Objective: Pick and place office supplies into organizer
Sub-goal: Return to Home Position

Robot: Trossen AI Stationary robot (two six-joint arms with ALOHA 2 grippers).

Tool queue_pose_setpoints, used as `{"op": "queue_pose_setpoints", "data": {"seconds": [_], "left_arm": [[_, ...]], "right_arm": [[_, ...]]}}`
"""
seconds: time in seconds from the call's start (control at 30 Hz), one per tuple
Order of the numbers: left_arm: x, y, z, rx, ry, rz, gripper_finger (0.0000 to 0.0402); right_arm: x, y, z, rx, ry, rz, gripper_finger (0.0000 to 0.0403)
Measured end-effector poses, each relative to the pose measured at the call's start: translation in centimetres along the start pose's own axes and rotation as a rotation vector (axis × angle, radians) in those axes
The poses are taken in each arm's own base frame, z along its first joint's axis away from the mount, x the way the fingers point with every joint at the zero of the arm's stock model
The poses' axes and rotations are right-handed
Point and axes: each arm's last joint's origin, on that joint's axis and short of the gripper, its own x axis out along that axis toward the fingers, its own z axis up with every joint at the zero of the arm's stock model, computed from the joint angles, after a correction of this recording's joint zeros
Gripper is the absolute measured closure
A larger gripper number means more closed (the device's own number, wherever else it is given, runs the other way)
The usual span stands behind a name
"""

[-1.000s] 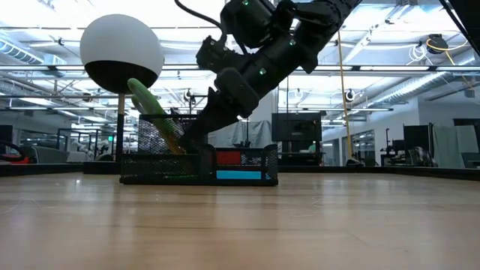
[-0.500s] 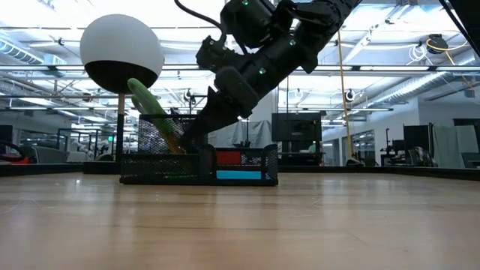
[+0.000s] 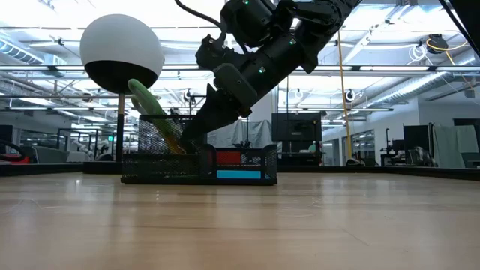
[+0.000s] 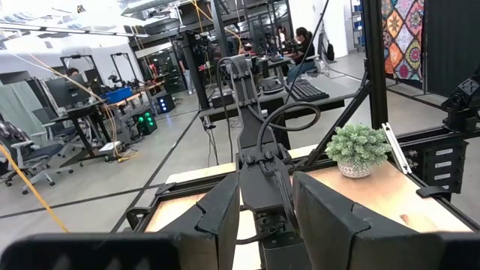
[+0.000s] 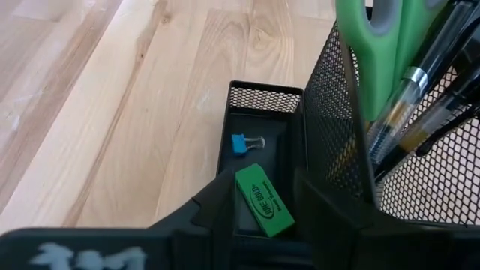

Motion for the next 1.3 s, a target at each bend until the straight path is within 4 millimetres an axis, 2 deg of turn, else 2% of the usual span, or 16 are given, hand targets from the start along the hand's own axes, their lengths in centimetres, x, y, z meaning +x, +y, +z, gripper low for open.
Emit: {"op": "queue_pose_setpoints", "data": {"seconds": [0.23,0.53,0.73,1.0,1.17,1.3], "left_arm": [[0.0,0.0,0.0,0.000,0.000,0.000,0.0270],[-0.5,0.2,0.2,-0.005,-0.017,0.004,0.0270],[-1.3,0.3,0.2,-0.017,-0.013,0.000,0.0270],[-3.1,0.8,0.5,-0.062,-0.017,-0.003,0.0270],[-3.7,1.1,0.5,-0.054,-0.004,0.048,0.0270],[-3.8,1.1,0.5,-0.030,-0.010,0.041,0.0270]], "right_arm": [[0.0,0.3,0.7,-0.004,-0.069,0.000,0.0271],[-0.1,2.2,1.0,-0.031,-0.090,0.036,0.0273],[-1.4,3.0,1.9,-0.042,-0.103,0.050,0.0276],[-5.7,3.0,3.4,-0.041,-0.041,0.058,0.0277],[-8.9,2.4,4.2,0.076,-0.007,0.053,0.0279],[-11.3,2.2,4.8,0.089,-0.022,0.050,0.0276]]}}
